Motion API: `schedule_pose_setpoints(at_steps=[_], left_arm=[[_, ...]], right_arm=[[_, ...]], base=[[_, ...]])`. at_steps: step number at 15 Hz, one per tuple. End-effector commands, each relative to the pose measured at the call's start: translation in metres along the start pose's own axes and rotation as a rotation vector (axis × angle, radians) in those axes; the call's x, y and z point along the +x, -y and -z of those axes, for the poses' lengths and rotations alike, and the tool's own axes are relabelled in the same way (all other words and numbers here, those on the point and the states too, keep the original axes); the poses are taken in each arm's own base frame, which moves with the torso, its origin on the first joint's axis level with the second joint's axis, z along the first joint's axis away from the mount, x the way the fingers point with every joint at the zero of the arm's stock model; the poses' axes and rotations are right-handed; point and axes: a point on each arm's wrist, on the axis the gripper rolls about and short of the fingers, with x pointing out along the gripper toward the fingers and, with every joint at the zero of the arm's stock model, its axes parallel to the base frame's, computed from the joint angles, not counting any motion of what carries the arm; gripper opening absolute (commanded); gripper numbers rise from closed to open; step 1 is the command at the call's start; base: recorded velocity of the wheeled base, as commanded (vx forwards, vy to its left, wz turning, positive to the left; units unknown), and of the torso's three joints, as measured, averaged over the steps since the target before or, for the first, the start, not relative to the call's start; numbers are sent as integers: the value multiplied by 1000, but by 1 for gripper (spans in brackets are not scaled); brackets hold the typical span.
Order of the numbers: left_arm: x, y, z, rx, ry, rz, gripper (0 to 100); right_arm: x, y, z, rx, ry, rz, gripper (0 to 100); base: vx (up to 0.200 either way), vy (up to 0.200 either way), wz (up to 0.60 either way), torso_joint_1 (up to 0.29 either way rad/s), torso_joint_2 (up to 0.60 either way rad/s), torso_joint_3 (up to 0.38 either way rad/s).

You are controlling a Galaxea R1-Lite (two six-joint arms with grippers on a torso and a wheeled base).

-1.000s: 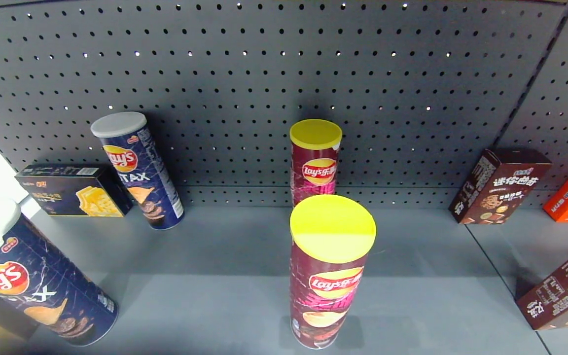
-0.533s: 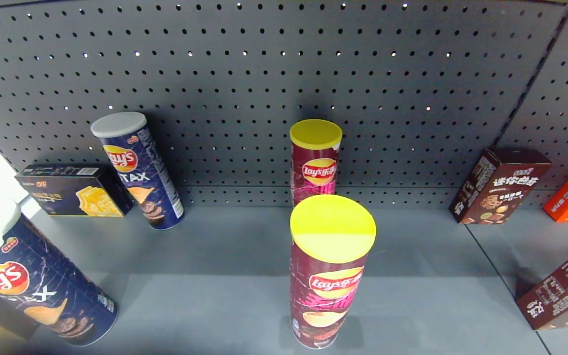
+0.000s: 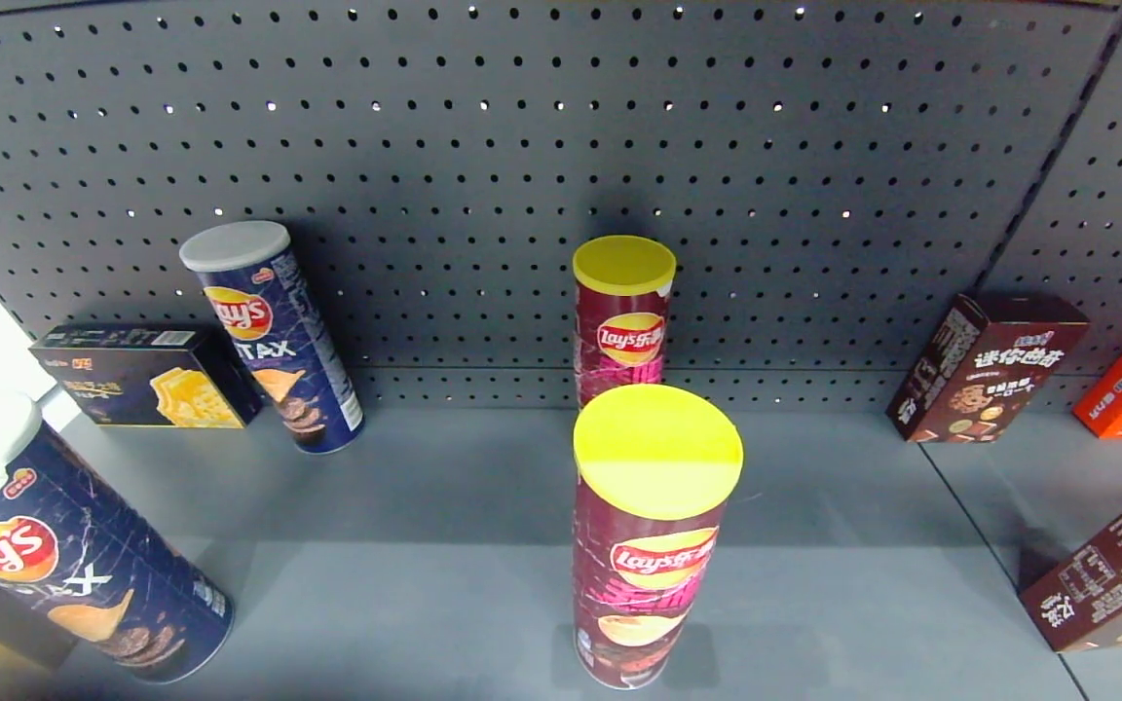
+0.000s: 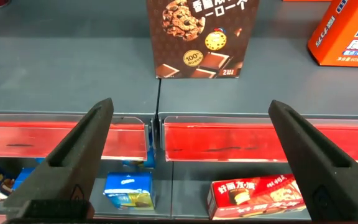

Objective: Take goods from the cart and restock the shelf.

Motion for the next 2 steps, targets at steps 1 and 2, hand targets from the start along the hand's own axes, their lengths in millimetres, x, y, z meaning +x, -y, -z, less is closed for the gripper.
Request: schedule_pose_setpoints(at_steps=[1, 2], left_arm=[[0, 0, 0, 0, 0, -3, 100], [0, 0, 0, 0, 0, -3, 100]], right_arm=[[0, 0, 0, 0, 1, -1, 100], [0, 0, 0, 0, 1, -1, 100]], base=[[0, 0, 0, 0, 0, 0], [0, 0, 0, 0, 0, 0]])
